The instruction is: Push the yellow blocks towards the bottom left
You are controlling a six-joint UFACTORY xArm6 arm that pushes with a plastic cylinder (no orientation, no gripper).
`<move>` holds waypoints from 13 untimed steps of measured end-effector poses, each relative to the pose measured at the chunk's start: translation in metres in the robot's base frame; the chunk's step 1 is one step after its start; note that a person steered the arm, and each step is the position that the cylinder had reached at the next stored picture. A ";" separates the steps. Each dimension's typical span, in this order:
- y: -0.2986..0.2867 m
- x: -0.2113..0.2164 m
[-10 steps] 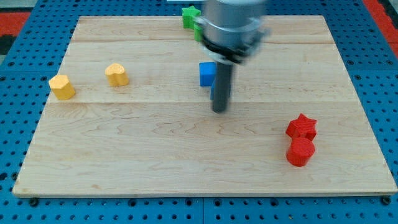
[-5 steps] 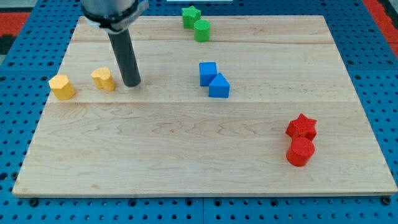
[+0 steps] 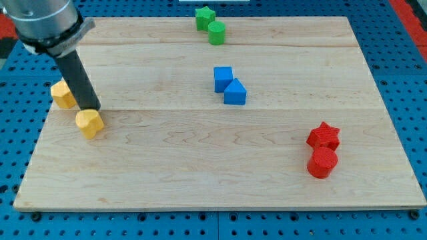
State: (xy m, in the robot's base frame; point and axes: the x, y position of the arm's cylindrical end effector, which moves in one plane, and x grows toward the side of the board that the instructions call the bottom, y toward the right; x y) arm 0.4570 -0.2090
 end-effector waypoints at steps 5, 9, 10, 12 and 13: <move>-0.094 -0.004; -0.034 -0.095; -0.006 -0.055; 0.022 -0.028; 0.045 -0.040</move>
State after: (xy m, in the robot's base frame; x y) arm 0.4166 -0.1639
